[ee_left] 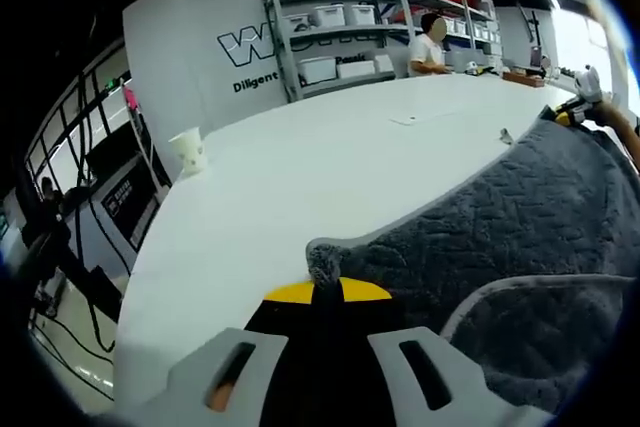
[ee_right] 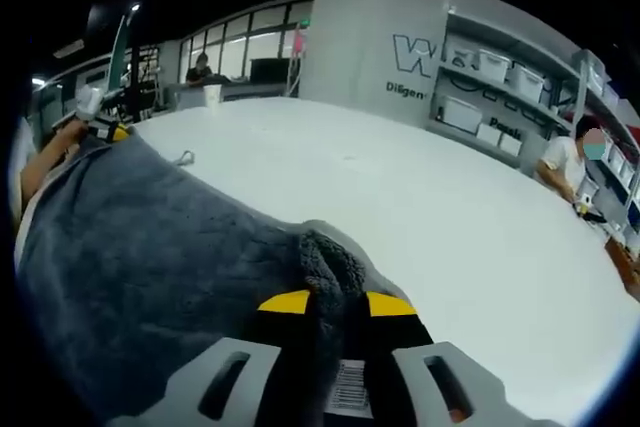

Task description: Open the folded towel by lifting each exposed corner and separating the folded layers until the towel lies flat within the target outline without major curled edges

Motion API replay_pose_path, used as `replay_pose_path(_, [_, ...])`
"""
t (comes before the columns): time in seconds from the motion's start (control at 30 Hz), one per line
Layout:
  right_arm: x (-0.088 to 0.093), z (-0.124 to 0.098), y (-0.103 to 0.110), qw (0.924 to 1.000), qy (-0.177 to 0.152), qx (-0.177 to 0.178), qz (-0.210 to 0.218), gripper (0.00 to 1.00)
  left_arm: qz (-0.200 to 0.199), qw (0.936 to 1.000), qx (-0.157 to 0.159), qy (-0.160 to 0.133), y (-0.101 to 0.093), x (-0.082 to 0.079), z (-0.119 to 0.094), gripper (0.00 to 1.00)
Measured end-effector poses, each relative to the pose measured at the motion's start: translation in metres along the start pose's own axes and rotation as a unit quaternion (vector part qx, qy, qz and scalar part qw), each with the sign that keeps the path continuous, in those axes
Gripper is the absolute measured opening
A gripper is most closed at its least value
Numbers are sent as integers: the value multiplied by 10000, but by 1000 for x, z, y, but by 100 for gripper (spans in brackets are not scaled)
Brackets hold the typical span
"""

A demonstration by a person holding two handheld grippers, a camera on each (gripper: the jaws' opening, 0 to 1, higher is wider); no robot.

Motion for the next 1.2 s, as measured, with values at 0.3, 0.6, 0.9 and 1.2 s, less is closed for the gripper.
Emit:
replay_pose_path(0.3, [-1,5,-13,9997,-56,140,-184,13,138,9999,-36,-21,-4,-8,11,5])
replay_pose_path(0.6, [-2,10,-23,9989,-109,309,-348,12,148,9998,-70,-119,-7,-14,20,5])
replay_pose_path(0.9, [-5,19,-41,9974,-138,448,-544,13,72,9996,-142,-242,-11,-20,29,5])
replay_pose_path(1.2, [-8,24,-42,9943,-197,567,-884,8,221,9991,-316,-202,-16,-24,33,6])
Point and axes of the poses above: the point that each gripper's makers call its tool centre point, and the gripper's own axes: z roughly forward along the fingers, y roughly to its left, x roughly out of its underside, the point moved 4 cm from there along -z, roughly backward along the fingers, and after that the axes turned 4 degrees about y, right-handed, at the moved point
